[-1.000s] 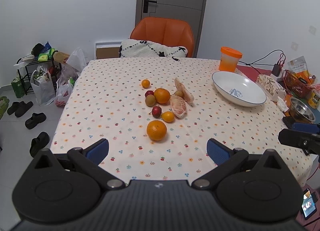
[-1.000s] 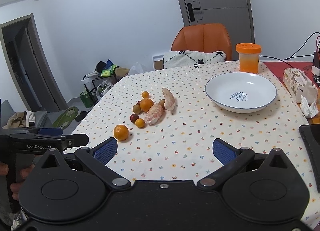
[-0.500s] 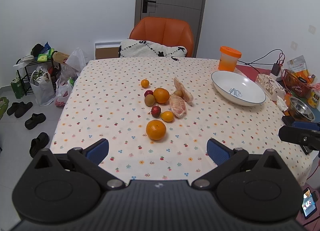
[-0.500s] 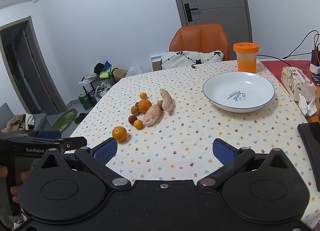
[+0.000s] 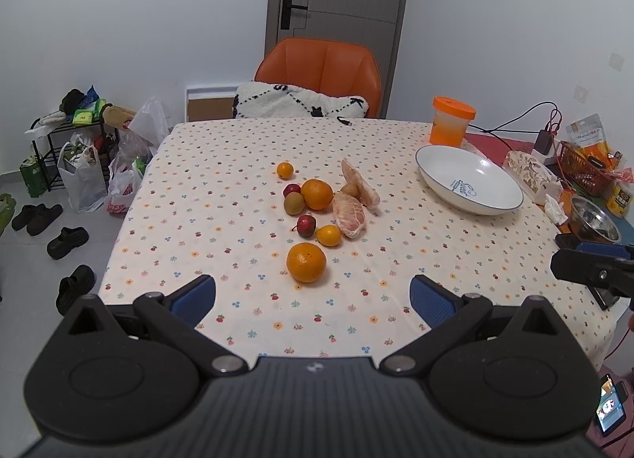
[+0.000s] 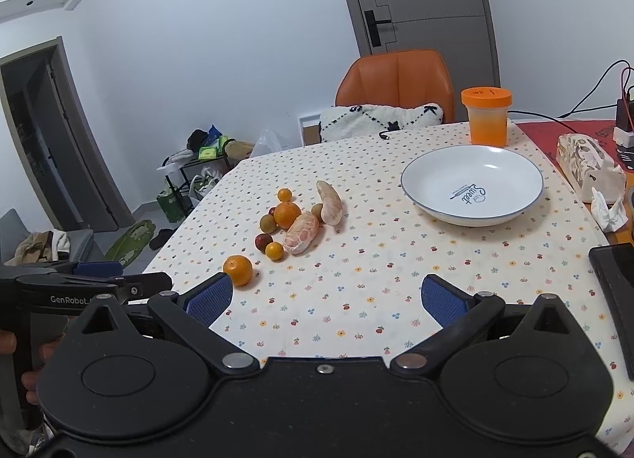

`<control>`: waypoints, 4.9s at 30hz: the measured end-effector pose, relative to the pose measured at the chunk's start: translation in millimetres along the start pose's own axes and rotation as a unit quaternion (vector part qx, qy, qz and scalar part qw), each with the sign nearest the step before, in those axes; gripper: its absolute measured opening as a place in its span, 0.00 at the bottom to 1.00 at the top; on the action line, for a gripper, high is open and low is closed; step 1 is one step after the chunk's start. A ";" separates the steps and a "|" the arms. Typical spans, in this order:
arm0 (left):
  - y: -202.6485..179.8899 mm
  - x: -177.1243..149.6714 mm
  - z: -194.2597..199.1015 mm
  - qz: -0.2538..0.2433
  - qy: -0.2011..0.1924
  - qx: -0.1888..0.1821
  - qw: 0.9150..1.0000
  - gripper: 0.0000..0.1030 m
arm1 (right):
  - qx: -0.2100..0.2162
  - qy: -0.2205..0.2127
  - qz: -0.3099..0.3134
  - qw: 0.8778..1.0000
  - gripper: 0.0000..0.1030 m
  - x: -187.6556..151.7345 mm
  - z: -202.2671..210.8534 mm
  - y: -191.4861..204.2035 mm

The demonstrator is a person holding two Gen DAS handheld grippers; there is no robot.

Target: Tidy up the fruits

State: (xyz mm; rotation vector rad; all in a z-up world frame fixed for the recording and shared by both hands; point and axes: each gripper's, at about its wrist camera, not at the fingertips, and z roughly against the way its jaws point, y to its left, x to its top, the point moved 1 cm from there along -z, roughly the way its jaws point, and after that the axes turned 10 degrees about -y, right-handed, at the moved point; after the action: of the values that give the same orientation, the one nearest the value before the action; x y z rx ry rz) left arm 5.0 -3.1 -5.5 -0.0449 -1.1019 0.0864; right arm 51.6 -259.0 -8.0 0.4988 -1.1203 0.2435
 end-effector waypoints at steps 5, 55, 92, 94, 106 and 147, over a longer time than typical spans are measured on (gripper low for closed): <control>1.8 -2.1 -9.6 0.001 0.004 0.005 1.000 1.00 | 0.004 0.005 -0.003 1.000 1.00 -5.3 -9.1 -2.4; 37.4 -10.3 -139.5 0.079 0.086 -0.061 0.991 0.34 | 0.043 0.062 -0.049 0.996 0.99 -2.9 -142.0 -19.6; 68.6 20.4 -174.6 0.095 0.057 -0.061 0.992 0.34 | 0.014 0.097 -0.018 0.995 0.36 -5.7 -235.6 21.9; 66.9 21.9 -173.4 0.096 0.054 -0.060 0.992 0.34 | 0.025 0.098 -0.027 0.995 0.35 -5.4 -233.4 18.5; 46.4 32.0 -168.5 0.087 0.038 -0.065 0.993 0.34 | 0.050 0.067 -0.053 0.995 0.33 3.1 -205.5 0.2; -76.8 57.8 -198.2 0.027 0.029 -0.138 0.990 0.34 | -0.038 -0.020 -0.111 0.993 0.26 27.7 -142.0 -129.8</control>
State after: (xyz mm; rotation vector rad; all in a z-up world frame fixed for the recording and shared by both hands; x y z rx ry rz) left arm 211.4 -72.9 -37.6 -0.3248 -1.0494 -0.0190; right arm 232.4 -302.2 -65.0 0.5571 -1.0997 -0.0030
